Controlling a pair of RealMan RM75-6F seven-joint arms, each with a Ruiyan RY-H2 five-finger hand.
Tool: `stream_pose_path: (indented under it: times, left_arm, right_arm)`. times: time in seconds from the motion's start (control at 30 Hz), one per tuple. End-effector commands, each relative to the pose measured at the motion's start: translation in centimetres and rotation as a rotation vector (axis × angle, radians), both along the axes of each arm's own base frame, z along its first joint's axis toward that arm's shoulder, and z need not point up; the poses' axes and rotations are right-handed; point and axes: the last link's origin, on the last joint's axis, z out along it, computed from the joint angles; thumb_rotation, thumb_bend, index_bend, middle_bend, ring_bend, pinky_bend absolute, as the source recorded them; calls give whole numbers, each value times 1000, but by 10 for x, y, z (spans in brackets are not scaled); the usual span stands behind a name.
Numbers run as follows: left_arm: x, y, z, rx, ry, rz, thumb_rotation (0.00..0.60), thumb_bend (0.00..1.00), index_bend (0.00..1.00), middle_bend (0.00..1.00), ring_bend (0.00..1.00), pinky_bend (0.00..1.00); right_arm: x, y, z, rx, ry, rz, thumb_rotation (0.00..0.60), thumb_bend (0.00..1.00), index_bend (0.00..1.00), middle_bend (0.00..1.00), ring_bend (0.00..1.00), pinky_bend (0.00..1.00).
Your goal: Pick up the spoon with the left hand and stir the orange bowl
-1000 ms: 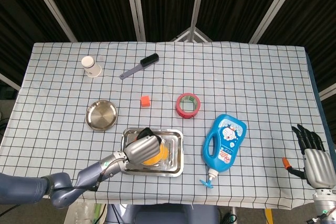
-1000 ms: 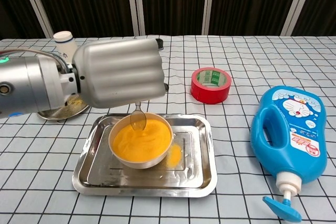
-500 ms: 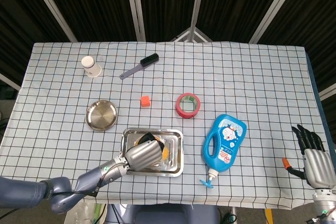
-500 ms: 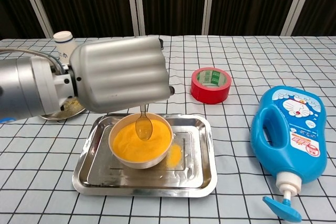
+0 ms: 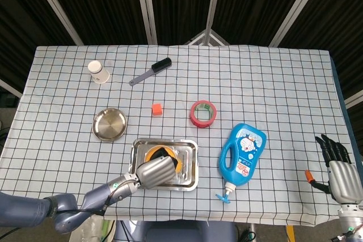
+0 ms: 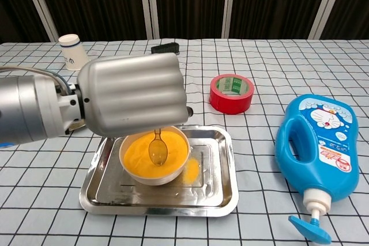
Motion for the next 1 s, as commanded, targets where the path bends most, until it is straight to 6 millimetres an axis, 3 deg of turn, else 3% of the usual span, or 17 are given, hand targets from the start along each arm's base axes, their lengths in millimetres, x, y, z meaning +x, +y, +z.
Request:
stream_pose_path:
  times: [0.03, 0.47, 0.7, 1.0]
  left_arm:
    - [-4, 4, -2, 12, 11, 12, 600, 699, 832, 1000, 994, 1000]
    - [-19, 32, -3, 104, 19, 85, 600, 699, 834, 1000, 994, 1000]
    - [-9, 26, 4, 65, -70, 91, 600, 699, 833, 1000, 994, 1000]
    - [-2, 12, -1, 6, -83, 77, 600, 699, 834, 1000, 993, 1000]
  right_arm:
    - [0, 0, 0, 0, -1, -1, 600, 379, 0, 0, 0, 0]
    - [0, 0, 1, 0, -3, -2, 600, 379, 0, 0, 0, 0]
    - [0, 0, 0, 1, -1, 1, 600, 379, 0, 0, 0, 0]
    - [0, 0, 1, -2, -4, -3, 600, 380, 0, 0, 0, 0]
